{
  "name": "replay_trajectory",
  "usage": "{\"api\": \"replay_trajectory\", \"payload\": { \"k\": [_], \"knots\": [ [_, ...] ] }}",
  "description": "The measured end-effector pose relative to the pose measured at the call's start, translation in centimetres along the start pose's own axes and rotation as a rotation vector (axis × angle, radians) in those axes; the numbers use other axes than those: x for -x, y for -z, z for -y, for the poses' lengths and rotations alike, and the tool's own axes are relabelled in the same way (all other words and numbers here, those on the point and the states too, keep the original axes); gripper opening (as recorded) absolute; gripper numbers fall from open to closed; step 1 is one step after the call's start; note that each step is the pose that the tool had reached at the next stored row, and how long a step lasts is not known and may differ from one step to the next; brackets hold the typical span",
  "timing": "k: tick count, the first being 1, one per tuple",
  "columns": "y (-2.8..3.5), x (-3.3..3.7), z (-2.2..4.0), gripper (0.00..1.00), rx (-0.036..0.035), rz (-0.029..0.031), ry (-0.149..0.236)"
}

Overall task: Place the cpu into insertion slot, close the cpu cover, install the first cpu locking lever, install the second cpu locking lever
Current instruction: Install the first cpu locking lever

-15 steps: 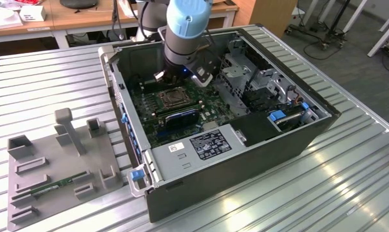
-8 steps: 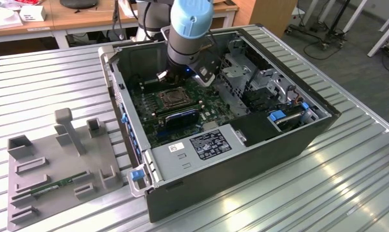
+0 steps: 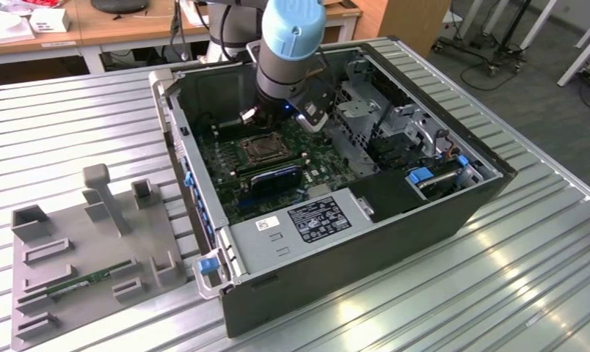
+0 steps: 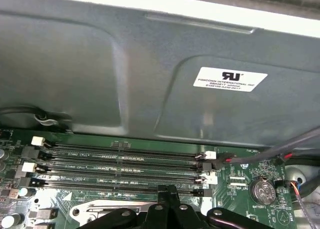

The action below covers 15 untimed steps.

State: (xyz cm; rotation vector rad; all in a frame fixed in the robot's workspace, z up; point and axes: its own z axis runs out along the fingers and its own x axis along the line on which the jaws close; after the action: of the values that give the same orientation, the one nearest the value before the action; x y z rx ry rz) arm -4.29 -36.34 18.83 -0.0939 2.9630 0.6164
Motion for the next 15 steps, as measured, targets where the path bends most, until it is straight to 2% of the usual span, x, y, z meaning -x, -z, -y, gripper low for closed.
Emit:
{"api": "replay_trajectory", "payload": {
  "k": [15],
  "knots": [
    [-0.36, -0.03, 0.16, 0.11, -0.0002, -0.0001, 0.0]
  ]
}}
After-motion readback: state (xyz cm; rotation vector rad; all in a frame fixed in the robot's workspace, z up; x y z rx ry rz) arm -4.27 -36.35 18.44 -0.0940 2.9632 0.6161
